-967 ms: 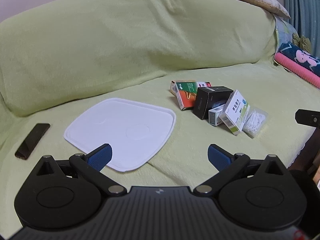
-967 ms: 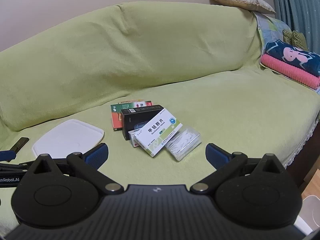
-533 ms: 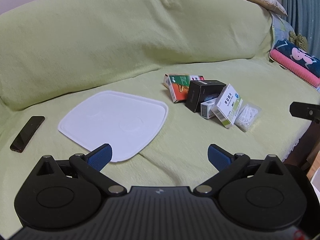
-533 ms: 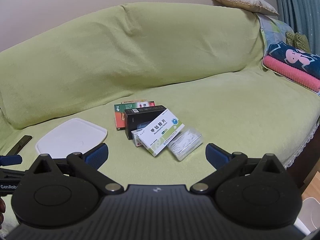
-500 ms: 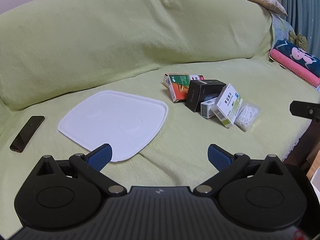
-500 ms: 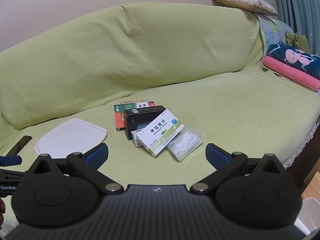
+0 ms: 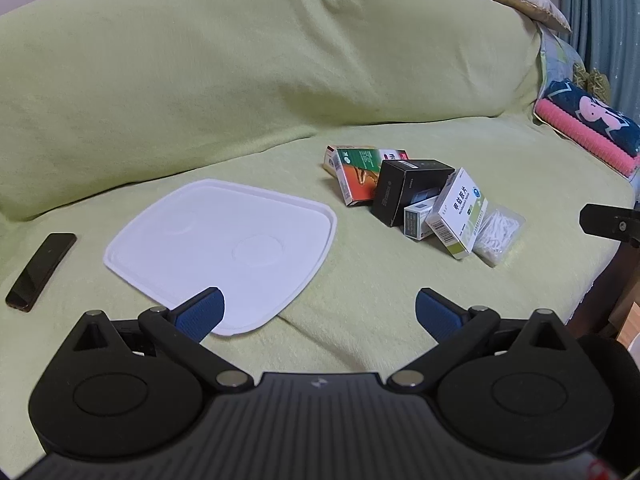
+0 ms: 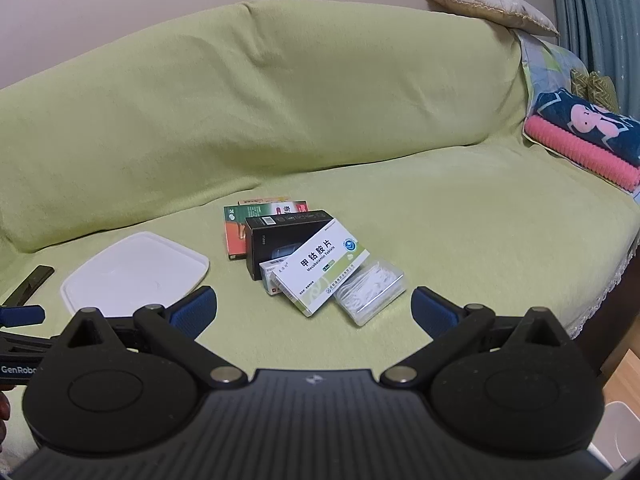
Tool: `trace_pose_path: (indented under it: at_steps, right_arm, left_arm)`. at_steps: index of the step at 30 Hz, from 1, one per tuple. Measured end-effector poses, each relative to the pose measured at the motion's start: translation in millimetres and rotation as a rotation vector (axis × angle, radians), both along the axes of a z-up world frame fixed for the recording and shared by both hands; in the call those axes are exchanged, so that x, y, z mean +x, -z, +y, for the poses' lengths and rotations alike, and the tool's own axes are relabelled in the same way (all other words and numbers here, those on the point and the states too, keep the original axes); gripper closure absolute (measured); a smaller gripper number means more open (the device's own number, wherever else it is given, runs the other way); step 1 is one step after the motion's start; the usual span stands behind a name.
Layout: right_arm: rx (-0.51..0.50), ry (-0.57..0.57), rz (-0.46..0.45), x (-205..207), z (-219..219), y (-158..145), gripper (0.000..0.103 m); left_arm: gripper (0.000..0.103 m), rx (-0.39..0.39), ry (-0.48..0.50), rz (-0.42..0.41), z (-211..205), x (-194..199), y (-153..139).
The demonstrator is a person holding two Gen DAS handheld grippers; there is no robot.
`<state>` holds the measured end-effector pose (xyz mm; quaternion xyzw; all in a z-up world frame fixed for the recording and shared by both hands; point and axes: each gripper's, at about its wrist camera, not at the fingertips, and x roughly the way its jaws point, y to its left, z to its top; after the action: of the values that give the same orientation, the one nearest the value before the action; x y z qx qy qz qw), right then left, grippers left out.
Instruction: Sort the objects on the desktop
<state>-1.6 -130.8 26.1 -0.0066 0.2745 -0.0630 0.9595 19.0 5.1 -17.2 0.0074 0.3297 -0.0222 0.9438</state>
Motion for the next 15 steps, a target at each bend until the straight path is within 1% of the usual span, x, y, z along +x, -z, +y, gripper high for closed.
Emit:
trace_pose_path:
  at_steps: [3,6,11,15]
  right_arm:
    - [-0.025,0.008,0.004,1,3,1,0.000]
    - [-0.025,0.024,0.007,4,3,1,0.000]
    - [0.015,0.045,0.007,5,-4,6,0.000]
    - [0.006,0.033,0.019,9,-8,12,0.000]
  left_arm:
    - [0.001,-0.009,0.010,0.004,2,6,1]
    - [0.001,-0.005,0.030,0.013,1,11,3]
    - [0.001,0.014,0.050,0.017,-2,15,8]
    - [0.001,-0.029,0.019,0.018,1,16,10]
